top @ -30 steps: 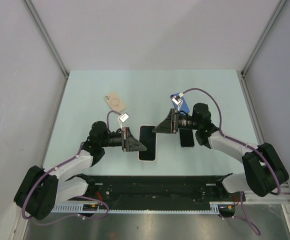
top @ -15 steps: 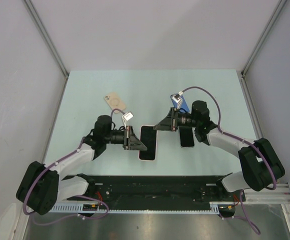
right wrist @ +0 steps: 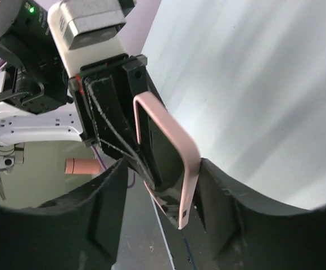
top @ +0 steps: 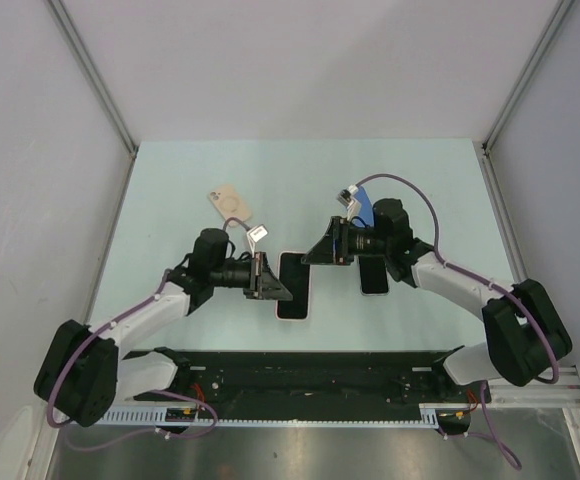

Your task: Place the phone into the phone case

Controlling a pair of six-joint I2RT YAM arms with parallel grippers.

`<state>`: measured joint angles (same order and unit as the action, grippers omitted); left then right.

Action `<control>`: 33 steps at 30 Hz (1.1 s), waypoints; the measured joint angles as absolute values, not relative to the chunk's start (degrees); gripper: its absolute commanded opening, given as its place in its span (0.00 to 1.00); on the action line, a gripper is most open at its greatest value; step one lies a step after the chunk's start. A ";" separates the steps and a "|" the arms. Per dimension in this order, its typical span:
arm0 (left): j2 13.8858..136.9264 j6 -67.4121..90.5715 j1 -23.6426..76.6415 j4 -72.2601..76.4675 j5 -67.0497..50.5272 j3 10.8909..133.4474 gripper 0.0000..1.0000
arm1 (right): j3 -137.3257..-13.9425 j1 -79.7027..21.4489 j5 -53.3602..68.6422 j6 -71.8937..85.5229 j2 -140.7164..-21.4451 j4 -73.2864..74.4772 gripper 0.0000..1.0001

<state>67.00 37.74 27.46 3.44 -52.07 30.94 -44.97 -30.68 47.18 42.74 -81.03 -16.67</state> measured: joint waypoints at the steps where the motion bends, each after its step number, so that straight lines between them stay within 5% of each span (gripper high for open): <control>1: 66.39 38.09 27.33 3.29 -51.48 30.70 0.00 | -44.95 -30.92 47.40 42.72 -80.51 -16.34 0.62; 10: 56.84 45.01 23.44 6.07 -43.97 27.97 0.00 | -36.60 -31.73 51.66 47.13 -75.11 -23.73 0.75; 22: 56.60 57.30 22.90 22.83 -44.25 22.13 0.00 | -33.82 -35.44 52.62 54.13 -80.16 -35.33 0.71; 25: 56.60 58.63 22.81 25.32 -44.38 21.96 0.00 | -33.71 -35.53 52.62 55.72 -81.45 -38.15 0.60; 33: 56.58 56.73 22.48 23.03 -44.23 22.61 0.00 | -31.83 -35.33 51.64 59.92 -83.05 -43.07 0.04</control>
